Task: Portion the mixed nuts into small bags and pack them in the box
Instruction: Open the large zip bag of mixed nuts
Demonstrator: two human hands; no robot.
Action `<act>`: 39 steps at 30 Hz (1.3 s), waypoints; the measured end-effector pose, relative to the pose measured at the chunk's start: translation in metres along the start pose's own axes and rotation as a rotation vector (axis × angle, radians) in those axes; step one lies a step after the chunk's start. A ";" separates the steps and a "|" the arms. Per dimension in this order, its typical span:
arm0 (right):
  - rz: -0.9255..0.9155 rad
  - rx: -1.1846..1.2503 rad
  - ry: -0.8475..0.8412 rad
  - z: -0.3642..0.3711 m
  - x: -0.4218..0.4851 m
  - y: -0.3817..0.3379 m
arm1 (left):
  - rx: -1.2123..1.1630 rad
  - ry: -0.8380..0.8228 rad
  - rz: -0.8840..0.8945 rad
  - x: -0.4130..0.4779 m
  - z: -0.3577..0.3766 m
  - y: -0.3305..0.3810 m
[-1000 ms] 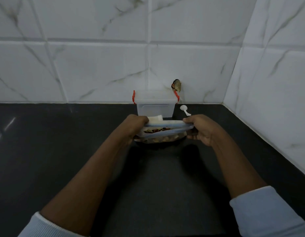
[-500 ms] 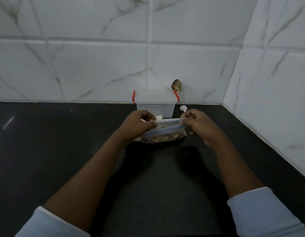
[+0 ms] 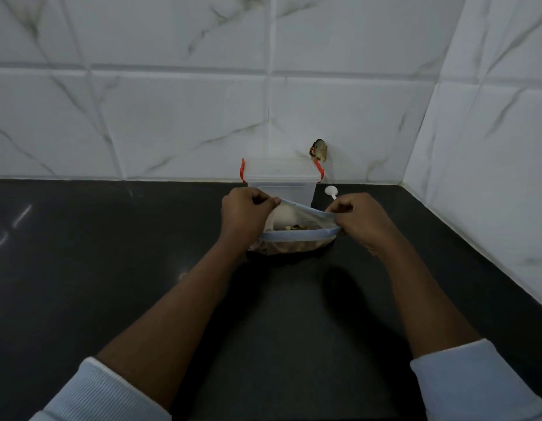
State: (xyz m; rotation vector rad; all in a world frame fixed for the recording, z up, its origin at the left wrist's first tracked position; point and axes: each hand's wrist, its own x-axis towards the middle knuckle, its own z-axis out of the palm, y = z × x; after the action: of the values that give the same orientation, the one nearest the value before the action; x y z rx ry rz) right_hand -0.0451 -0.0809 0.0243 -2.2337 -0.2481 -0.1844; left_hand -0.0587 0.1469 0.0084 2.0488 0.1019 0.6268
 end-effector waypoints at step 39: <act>0.280 0.254 -0.319 -0.020 -0.015 -0.011 | -0.597 -0.305 -0.740 -0.033 -0.004 0.033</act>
State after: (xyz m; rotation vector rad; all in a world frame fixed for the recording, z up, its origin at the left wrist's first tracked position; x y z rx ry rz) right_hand -0.0629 -0.0915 0.0416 -2.0096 -0.1183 0.3391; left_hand -0.0947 0.1219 0.0250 1.3565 0.4160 -0.1195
